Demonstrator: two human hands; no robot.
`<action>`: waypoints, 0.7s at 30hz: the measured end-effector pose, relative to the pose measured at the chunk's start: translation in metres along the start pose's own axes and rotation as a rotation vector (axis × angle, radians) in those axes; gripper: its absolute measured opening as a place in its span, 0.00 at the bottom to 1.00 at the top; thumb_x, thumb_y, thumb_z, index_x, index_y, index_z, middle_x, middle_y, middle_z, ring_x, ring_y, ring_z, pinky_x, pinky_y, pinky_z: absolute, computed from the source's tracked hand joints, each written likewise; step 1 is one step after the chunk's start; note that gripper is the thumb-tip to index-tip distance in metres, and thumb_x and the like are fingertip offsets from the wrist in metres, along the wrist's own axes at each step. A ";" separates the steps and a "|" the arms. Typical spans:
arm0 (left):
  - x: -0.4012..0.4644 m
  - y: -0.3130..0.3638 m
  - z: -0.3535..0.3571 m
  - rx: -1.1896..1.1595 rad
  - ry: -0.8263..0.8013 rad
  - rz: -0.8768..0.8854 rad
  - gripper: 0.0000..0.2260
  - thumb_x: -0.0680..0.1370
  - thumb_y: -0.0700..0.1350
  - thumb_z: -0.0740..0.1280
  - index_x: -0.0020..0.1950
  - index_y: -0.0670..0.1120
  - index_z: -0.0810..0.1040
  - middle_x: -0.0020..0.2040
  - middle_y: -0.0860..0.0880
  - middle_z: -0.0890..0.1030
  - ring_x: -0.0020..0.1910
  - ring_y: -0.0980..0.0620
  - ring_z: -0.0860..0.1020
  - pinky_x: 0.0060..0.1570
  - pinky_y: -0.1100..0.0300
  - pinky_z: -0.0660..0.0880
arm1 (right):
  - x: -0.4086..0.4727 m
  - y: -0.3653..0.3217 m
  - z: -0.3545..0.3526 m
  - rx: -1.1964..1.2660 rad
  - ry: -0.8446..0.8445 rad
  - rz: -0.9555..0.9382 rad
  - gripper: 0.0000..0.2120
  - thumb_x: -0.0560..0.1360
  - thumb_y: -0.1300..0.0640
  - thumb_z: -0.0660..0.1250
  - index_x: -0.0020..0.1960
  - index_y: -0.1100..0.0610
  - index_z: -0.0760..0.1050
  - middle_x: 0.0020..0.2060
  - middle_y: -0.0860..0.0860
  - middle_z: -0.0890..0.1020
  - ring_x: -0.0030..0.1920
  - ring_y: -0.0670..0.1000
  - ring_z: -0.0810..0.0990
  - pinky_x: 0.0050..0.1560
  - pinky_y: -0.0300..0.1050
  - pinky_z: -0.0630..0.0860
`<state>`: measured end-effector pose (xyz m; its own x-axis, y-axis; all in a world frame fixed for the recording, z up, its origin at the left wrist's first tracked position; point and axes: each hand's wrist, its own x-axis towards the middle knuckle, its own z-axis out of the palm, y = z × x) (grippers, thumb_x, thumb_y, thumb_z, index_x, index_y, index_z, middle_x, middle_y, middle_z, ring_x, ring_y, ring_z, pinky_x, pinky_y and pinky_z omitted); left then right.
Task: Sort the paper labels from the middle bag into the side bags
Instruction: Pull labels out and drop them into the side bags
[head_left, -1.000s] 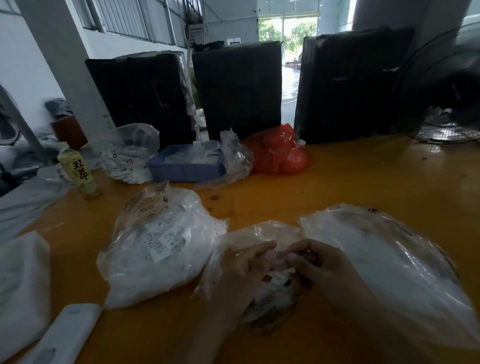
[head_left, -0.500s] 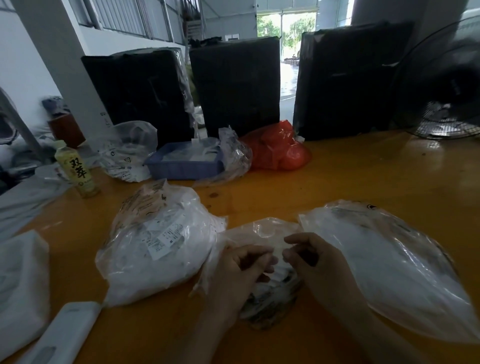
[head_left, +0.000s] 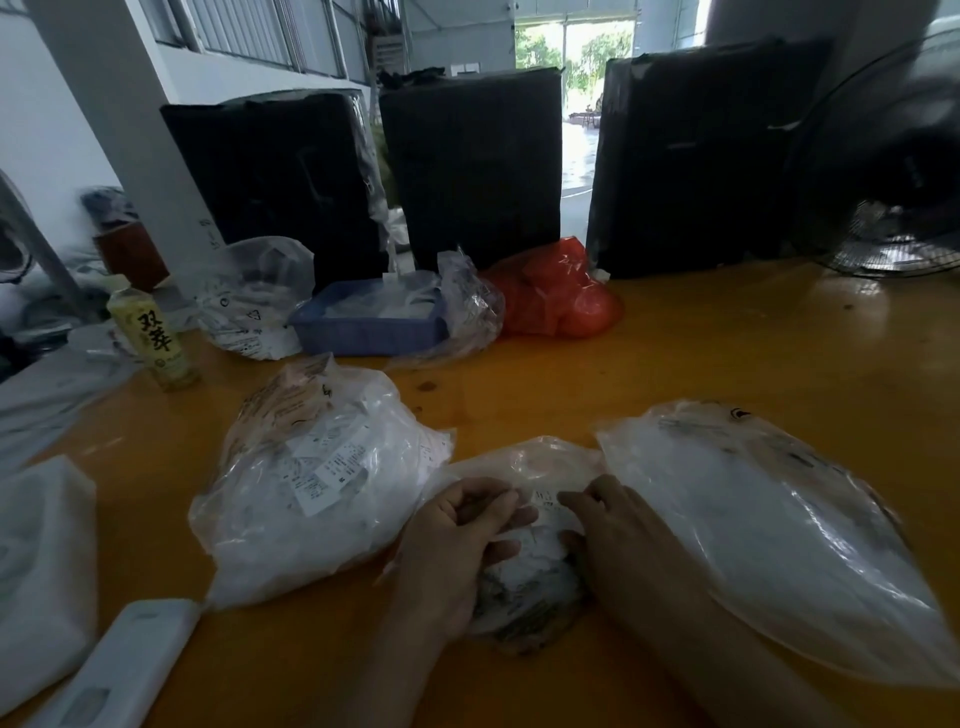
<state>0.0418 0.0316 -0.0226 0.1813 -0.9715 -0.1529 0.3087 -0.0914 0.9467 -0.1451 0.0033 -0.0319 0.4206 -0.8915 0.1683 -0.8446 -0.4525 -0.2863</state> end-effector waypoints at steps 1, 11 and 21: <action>0.001 -0.001 0.000 -0.027 0.001 0.003 0.08 0.77 0.38 0.74 0.55 0.42 0.82 0.53 0.43 0.88 0.52 0.46 0.88 0.37 0.65 0.80 | 0.001 -0.001 0.001 -0.008 -0.006 0.007 0.23 0.84 0.45 0.56 0.78 0.46 0.61 0.69 0.49 0.65 0.66 0.50 0.68 0.66 0.43 0.71; 0.002 -0.004 -0.001 -0.209 -0.012 0.022 0.12 0.69 0.40 0.78 0.50 0.38 0.85 0.51 0.34 0.86 0.51 0.40 0.87 0.47 0.61 0.83 | 0.001 -0.003 0.000 -0.021 0.026 0.004 0.13 0.84 0.46 0.58 0.63 0.47 0.75 0.60 0.45 0.72 0.57 0.45 0.72 0.59 0.38 0.72; 0.000 -0.002 0.001 -0.185 -0.010 -0.006 0.11 0.71 0.43 0.77 0.51 0.41 0.88 0.53 0.37 0.87 0.54 0.41 0.87 0.47 0.60 0.84 | -0.001 -0.006 -0.002 -0.021 0.027 -0.046 0.16 0.84 0.46 0.57 0.69 0.46 0.75 0.59 0.46 0.73 0.55 0.46 0.73 0.58 0.41 0.74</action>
<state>0.0406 0.0315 -0.0244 0.1701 -0.9731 -0.1551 0.4765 -0.0566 0.8773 -0.1409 0.0073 -0.0285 0.4508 -0.8685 0.2061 -0.8313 -0.4926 -0.2575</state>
